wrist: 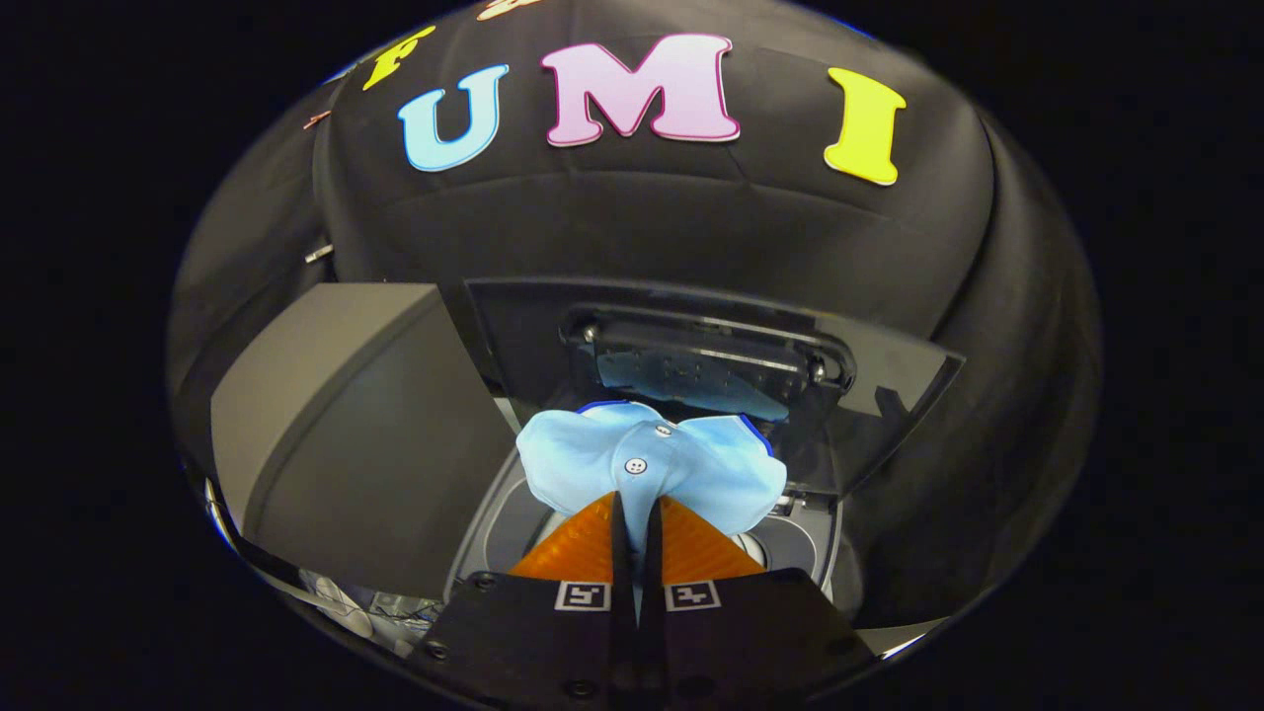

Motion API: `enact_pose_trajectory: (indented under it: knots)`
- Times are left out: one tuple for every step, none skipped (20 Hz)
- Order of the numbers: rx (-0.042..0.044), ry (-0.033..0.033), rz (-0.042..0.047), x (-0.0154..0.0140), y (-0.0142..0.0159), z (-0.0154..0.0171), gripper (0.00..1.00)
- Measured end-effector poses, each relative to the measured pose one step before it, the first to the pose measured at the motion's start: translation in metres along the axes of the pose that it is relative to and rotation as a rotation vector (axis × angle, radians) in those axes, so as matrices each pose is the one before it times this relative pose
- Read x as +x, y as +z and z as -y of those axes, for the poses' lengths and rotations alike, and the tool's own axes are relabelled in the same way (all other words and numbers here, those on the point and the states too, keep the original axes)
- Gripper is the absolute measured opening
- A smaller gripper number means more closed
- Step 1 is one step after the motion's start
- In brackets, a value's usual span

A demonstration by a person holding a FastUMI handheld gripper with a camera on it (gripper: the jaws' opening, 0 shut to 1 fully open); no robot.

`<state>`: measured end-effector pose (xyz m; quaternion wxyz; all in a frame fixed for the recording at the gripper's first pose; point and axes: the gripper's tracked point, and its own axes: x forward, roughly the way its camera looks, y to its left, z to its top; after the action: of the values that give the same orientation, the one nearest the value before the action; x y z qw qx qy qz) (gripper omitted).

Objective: Put the clothes into the washing machine and then close the washing machine lid.

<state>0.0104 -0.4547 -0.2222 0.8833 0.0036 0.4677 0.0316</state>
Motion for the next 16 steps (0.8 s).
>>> enact_pose_trajectory:
  knots:
    - [-0.00616,-0.00365,-0.01770,0.00494,-0.00997,0.00221,0.06]
    - [-0.01068,-0.00369,-0.01429,0.00725,-0.00842,0.00086,0.06]
    - [-0.01060,-0.00670,-0.01116,0.00730,-0.00808,-0.00027,0.05]
    - [-0.00992,-0.00560,-0.01272,0.00601,-0.00992,0.00001,0.05]
    - [-0.00729,-0.00600,-0.01581,0.00826,-0.01033,-0.00026,0.06]
    - [-0.00381,-0.00306,-0.01751,0.00778,-0.01088,-0.00118,0.06]
    - [-0.00377,-0.00915,-0.01724,0.00734,-0.01146,-0.00043,0.06]
    - [-0.00481,-0.00508,-0.01480,0.00718,-0.00974,-0.00105,0.05]
    - [-0.00594,-0.00160,-0.00993,0.00693,-0.00741,-0.00345,0.05]
    - [-0.01237,-0.00385,-0.00737,0.00781,-0.00684,-0.00265,0.06]
    - [-0.00739,0.00251,-0.00866,0.00500,-0.00615,-0.00296,0.05]
    - [-0.00837,-0.00632,-0.01362,0.00715,-0.00552,-0.00026,0.06]
    - [-0.00676,-0.00471,-0.01080,0.00448,-0.00641,0.00062,0.06]
    - [-0.00923,-0.00627,-0.01087,0.00391,-0.00399,-0.00161,0.05]
    - [-0.01079,-0.00656,-0.00759,0.00210,-0.00155,-0.00092,0.05]
    - [-0.00353,-0.00304,-0.00356,0.00192,-0.00043,-0.00072,0.06]
